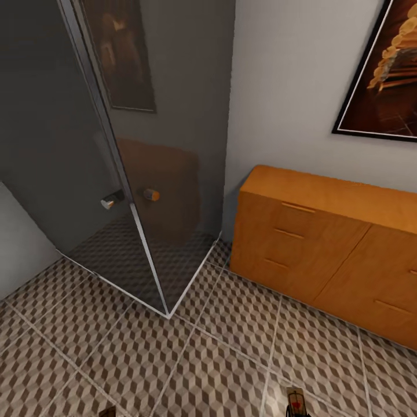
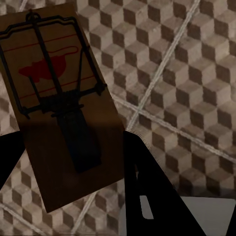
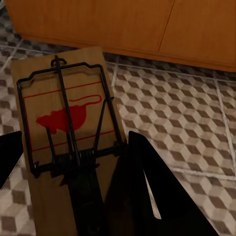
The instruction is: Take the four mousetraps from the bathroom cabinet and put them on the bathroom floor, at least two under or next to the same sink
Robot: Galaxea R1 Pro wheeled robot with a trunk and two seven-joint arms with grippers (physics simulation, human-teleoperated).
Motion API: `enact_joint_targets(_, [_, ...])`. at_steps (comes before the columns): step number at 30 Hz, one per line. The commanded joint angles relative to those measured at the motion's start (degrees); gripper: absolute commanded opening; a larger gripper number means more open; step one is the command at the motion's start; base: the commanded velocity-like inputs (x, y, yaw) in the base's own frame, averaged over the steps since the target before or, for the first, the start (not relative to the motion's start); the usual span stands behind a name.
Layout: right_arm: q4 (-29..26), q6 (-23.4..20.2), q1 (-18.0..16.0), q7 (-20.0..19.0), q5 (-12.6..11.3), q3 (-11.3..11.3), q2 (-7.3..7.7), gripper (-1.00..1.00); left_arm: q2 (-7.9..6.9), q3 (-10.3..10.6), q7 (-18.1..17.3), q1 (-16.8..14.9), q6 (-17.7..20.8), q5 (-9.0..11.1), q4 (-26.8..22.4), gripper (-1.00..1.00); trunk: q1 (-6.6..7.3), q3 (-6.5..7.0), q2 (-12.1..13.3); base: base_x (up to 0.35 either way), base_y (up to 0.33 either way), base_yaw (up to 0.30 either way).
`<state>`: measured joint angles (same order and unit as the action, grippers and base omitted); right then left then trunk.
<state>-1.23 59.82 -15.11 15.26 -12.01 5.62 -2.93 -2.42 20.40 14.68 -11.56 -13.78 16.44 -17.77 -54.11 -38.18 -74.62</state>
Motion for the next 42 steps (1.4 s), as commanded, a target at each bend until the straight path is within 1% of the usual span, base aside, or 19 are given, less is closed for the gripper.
enact_joint_targets(1, [0.0, 0.18, -0.03, 0.03, -0.64, 0.51, -0.01, -1.0, -0.04, 0.46, 0.22, -0.04, -0.19, 0.52, 0.01, -1.0, 0.0, -0.04, -0.02, 0.0, 0.0, 0.279])
enact_joint_targets(42, [0.01, 0.18, -0.02, 0.06, -0.64, 0.45, 0.03, -1.0, 0.05, 0.52, 0.17, -0.04, -0.19, 0.55, 0.07, -1.0, 0.0, -0.04, -0.02, 0.0, 0.0, 0.283])
